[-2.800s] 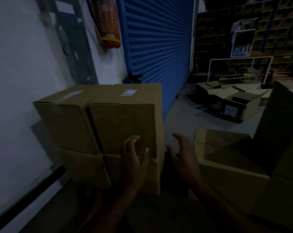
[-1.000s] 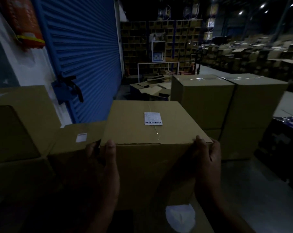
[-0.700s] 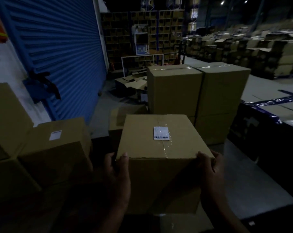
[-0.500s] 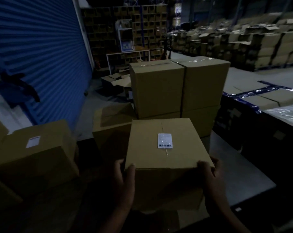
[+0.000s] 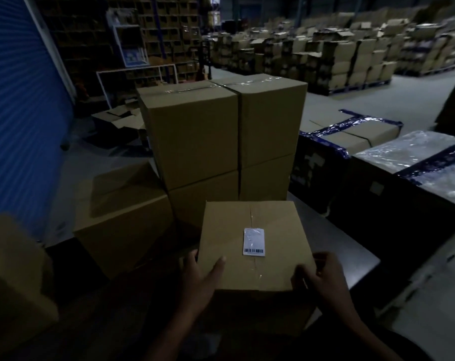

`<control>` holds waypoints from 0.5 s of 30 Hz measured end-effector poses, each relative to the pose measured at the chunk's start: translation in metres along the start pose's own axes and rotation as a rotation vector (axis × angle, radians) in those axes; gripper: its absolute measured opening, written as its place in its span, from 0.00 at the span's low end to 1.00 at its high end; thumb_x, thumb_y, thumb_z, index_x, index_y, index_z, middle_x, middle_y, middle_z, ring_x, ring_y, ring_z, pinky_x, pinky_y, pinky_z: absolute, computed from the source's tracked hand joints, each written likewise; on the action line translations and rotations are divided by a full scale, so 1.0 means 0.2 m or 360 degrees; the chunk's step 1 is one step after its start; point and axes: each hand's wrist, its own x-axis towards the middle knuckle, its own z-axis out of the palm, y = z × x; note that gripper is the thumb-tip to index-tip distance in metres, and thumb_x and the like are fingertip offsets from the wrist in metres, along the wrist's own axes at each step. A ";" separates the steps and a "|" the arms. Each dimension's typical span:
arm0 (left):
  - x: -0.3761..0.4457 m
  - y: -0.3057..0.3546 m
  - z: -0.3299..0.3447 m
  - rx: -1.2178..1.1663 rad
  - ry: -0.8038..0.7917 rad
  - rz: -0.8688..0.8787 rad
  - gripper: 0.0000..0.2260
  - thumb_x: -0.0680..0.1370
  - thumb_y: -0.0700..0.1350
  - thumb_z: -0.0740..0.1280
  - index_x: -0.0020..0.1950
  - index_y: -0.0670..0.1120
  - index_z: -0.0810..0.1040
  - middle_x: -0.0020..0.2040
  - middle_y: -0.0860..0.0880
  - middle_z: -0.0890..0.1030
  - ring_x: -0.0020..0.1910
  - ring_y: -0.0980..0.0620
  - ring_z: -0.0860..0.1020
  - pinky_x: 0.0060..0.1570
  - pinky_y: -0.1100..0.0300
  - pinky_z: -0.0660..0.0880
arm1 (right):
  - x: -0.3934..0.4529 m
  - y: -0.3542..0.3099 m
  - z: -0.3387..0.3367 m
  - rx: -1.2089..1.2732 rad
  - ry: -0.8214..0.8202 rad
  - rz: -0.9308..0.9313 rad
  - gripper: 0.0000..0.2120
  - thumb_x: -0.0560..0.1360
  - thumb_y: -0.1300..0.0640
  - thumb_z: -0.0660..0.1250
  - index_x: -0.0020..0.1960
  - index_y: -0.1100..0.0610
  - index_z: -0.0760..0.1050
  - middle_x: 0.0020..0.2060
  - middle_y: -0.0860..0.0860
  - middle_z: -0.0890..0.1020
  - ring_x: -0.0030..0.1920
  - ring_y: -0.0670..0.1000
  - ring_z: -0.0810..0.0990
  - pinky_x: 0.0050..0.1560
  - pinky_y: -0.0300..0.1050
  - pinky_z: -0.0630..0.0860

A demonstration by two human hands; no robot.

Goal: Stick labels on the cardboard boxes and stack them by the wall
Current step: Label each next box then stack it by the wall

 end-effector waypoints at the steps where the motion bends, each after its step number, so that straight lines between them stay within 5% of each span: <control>1: 0.04 0.01 0.01 0.0047 -0.0045 -0.0003 0.28 0.73 0.57 0.74 0.67 0.46 0.70 0.62 0.48 0.70 0.59 0.49 0.73 0.53 0.62 0.66 | 0.02 -0.02 0.00 -0.0111 0.0013 -0.0070 0.20 0.69 0.48 0.73 0.56 0.54 0.70 0.51 0.52 0.77 0.49 0.52 0.77 0.46 0.50 0.77; 3: 0.11 0.02 0.04 0.0150 -0.0094 0.0017 0.36 0.67 0.65 0.75 0.67 0.48 0.69 0.63 0.47 0.72 0.60 0.47 0.74 0.58 0.57 0.70 | 0.02 -0.08 0.01 -0.0291 0.0043 -0.0208 0.25 0.70 0.45 0.72 0.61 0.54 0.69 0.52 0.49 0.73 0.54 0.52 0.73 0.50 0.51 0.75; 11: 0.46 0.18 0.11 0.0817 -0.0513 0.0200 0.51 0.57 0.74 0.74 0.73 0.50 0.65 0.70 0.48 0.72 0.66 0.46 0.73 0.61 0.55 0.71 | -0.17 -0.18 0.00 -0.0771 0.0179 -0.0240 0.22 0.69 0.32 0.63 0.46 0.47 0.60 0.40 0.44 0.67 0.40 0.46 0.70 0.30 0.40 0.65; 15: 0.63 0.32 0.18 0.0792 -0.0897 0.0353 0.46 0.60 0.62 0.81 0.72 0.50 0.67 0.69 0.49 0.74 0.63 0.49 0.74 0.60 0.56 0.71 | -0.24 -0.22 -0.02 -0.0895 0.0167 -0.0175 0.23 0.70 0.29 0.58 0.41 0.47 0.56 0.35 0.45 0.70 0.34 0.45 0.71 0.29 0.40 0.65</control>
